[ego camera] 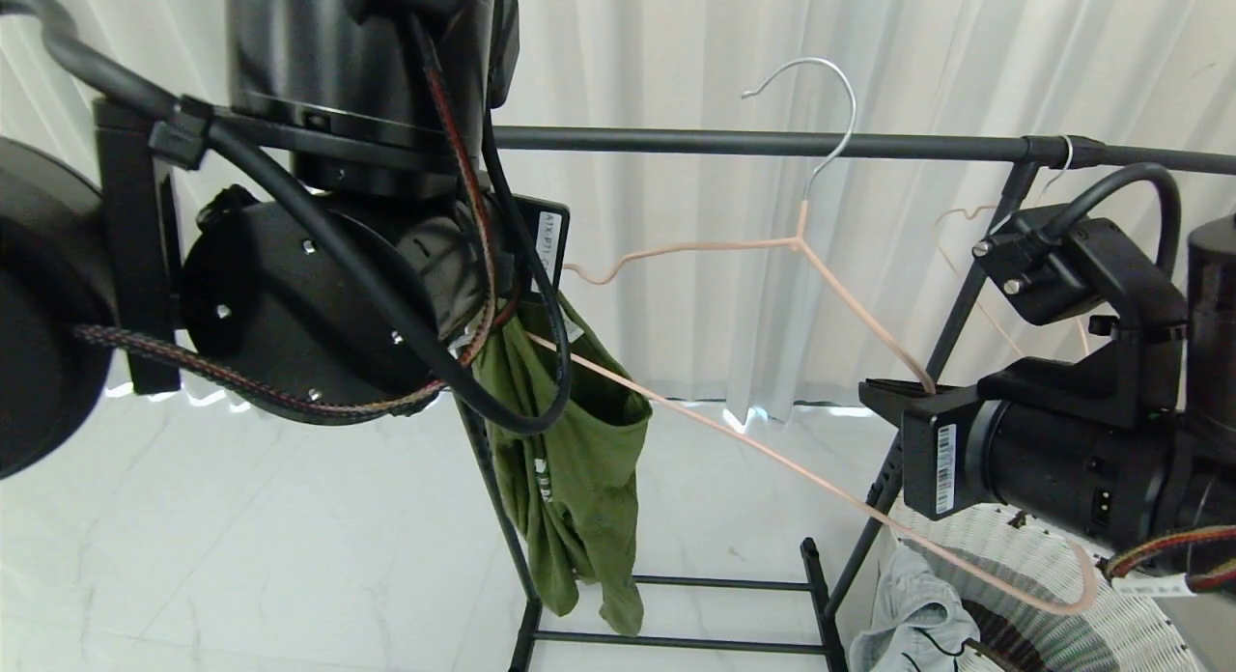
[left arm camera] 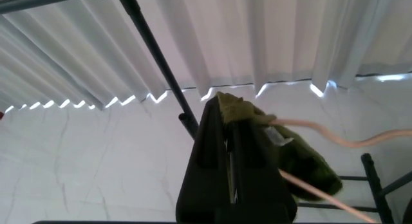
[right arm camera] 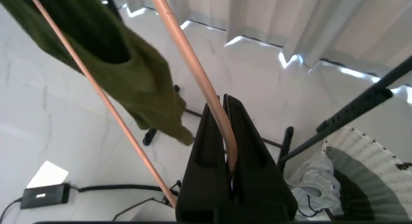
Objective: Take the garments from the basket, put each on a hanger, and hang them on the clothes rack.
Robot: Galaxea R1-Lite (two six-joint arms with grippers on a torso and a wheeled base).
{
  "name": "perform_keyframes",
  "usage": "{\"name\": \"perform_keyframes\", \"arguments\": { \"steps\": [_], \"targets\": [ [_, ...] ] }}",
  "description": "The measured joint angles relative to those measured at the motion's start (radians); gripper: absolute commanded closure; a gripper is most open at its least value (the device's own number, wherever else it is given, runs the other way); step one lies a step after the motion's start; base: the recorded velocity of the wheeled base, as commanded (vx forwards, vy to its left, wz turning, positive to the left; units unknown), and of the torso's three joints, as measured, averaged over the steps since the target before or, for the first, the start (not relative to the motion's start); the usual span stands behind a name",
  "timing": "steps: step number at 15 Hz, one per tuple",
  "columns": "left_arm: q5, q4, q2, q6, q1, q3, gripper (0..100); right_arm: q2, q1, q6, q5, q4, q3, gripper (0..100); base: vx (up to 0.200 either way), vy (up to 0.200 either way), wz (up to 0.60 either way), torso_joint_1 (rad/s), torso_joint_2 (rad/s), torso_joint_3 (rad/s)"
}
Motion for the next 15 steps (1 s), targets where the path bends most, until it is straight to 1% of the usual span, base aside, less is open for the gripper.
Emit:
{"name": "perform_keyframes", "arguments": {
  "steps": [4,6,8,9,10,12,15],
  "targets": [
    [-0.008,0.002,-0.006,0.004,-0.021,0.0,100,0.0,0.047,0.0,0.013,0.002,0.004,100,0.0,0.0,0.0,0.0,0.0,0.0],
    [-0.038,0.003,-0.017,0.026,-0.039,0.009,100,-0.004,0.049,0.0,0.04,0.002,0.016,100,0.0,0.0,0.0,0.0,0.0,0.0],
    [-0.121,0.003,-0.053,0.09,-0.042,0.047,100,-0.031,0.041,-0.006,0.088,0.003,0.051,100,0.0,0.0,0.0,0.0,0.0,0.0],
    [-0.164,0.002,-0.079,0.118,-0.043,0.075,100,-0.052,0.029,-0.009,0.103,0.004,0.074,100,0.0,0.0,0.0,0.0,0.0,0.0],
    [-0.201,0.002,-0.104,0.13,-0.043,0.104,100,-0.073,0.021,-0.01,0.107,0.004,0.092,100,0.0,0.0,0.0,0.0,0.0,0.0],
    [-0.226,0.001,-0.14,0.13,-0.042,0.149,100,-0.113,0.013,-0.013,0.12,0.002,0.127,100,0.0,0.0,0.0,0.0,0.0,0.0],
    [-0.256,-0.006,-0.156,0.124,-0.043,0.163,100,-0.146,0.012,-0.023,0.151,-0.012,0.144,100,0.0,0.0,0.0,0.0,0.0,0.0]
  ]
}}
